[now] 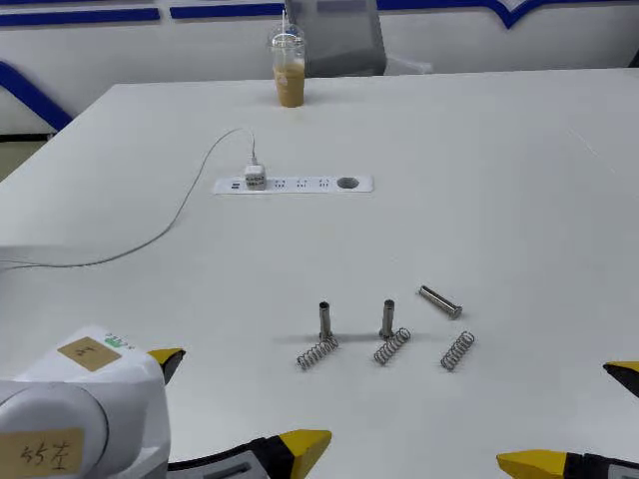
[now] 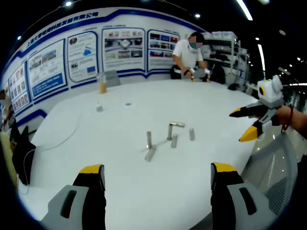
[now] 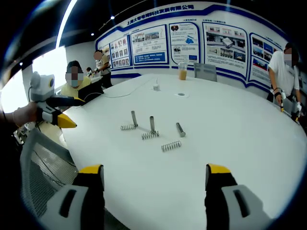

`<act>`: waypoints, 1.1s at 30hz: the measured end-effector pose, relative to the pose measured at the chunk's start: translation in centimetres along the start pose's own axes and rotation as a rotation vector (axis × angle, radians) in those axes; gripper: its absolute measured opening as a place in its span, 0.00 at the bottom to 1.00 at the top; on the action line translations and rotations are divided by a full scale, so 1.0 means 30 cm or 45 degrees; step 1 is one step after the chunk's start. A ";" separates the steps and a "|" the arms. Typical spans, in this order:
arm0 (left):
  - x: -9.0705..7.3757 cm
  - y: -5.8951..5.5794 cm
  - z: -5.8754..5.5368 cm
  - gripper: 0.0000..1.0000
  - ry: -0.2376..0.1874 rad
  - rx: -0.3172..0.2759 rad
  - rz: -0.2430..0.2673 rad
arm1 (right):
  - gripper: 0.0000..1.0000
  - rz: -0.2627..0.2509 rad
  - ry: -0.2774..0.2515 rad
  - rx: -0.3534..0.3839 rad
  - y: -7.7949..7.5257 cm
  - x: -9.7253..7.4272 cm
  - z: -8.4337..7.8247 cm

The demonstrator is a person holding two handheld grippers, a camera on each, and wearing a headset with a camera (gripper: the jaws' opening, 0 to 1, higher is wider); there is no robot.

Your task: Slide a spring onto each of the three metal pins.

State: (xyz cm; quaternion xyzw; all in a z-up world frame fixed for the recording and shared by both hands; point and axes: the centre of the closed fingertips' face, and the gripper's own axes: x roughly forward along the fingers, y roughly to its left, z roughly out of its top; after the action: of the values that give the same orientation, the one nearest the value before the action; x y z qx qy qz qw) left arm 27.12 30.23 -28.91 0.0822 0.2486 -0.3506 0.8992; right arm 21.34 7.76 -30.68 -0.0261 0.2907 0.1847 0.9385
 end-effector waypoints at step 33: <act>0.022 -0.001 0.006 0.91 -0.015 -0.028 -0.010 | 0.82 0.000 -0.049 -0.007 -0.082 0.089 0.094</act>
State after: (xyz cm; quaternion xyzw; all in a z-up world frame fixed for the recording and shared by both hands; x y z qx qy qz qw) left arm 27.57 29.76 -29.07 0.0694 0.2476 -0.3520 0.9000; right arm 25.78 6.78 -29.98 -0.0253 0.2721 0.1859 0.9438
